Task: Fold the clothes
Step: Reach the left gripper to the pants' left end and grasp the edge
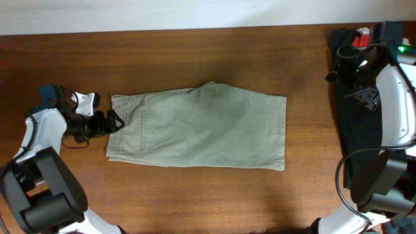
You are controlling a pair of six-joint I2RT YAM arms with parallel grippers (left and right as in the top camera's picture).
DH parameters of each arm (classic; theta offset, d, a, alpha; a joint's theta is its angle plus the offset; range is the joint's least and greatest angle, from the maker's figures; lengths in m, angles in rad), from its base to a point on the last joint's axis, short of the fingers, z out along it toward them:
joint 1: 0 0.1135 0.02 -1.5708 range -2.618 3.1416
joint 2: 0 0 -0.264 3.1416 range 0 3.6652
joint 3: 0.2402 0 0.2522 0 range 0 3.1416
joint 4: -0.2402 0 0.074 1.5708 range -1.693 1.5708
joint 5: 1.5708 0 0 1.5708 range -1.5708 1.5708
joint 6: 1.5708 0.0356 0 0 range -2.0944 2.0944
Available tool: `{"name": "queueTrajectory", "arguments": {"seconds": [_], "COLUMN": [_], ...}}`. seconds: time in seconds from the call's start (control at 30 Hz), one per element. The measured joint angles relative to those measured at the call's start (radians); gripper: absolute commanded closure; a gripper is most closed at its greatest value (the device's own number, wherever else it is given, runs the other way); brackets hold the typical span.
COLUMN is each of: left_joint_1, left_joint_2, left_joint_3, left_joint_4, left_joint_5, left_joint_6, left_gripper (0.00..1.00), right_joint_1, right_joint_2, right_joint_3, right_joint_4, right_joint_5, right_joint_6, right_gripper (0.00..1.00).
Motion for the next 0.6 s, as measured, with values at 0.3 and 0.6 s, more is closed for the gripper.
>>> {"name": "queueTrajectory", "arguments": {"seconds": [0.3,0.6], "left_joint_1": [-0.003,-0.058], "left_joint_2": [0.108,0.139], "left_joint_3": [0.011,0.029], "left_joint_4": [0.013,0.010], "left_joint_5": [-0.012,0.105], "left_joint_6": [0.033,0.119], "left_gripper": [0.01,0.28], "right_joint_1": [0.000,0.000], "right_joint_2": [0.000,0.000], "right_joint_3": [0.000,0.000], "right_joint_4": [0.000,0.000], "right_joint_5": [0.000,0.000], "right_joint_6": [0.000,0.000], "right_gripper": [0.01,0.01]}}
